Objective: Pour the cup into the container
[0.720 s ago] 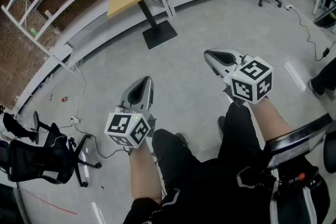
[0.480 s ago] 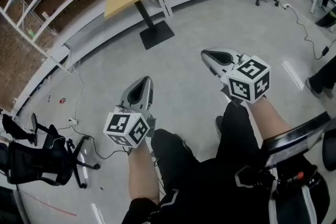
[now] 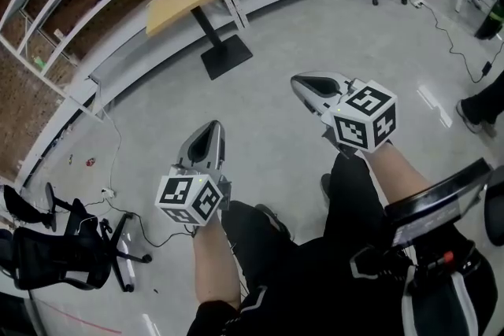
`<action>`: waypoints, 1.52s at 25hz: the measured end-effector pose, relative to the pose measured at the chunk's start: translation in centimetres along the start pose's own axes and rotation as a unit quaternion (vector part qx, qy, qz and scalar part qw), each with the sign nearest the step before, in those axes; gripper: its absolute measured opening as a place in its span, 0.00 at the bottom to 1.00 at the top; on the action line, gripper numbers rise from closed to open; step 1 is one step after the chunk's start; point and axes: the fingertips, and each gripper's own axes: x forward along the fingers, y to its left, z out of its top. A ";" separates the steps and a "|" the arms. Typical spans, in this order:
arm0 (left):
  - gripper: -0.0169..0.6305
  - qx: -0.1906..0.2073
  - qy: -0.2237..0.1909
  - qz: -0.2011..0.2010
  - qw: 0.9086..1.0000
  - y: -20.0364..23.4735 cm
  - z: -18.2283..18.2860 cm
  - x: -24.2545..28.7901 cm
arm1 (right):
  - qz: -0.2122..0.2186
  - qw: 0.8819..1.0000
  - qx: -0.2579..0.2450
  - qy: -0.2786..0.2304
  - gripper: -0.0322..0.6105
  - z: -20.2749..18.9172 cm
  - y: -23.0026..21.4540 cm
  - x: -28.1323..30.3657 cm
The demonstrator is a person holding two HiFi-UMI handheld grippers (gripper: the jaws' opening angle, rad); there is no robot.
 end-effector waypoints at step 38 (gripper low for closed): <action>0.02 -0.022 0.011 -0.006 1.000 13.7 -2.3 12.8 | 0.008 1.000 0.003 -0.010 0.05 -0.4 -9.2 16.3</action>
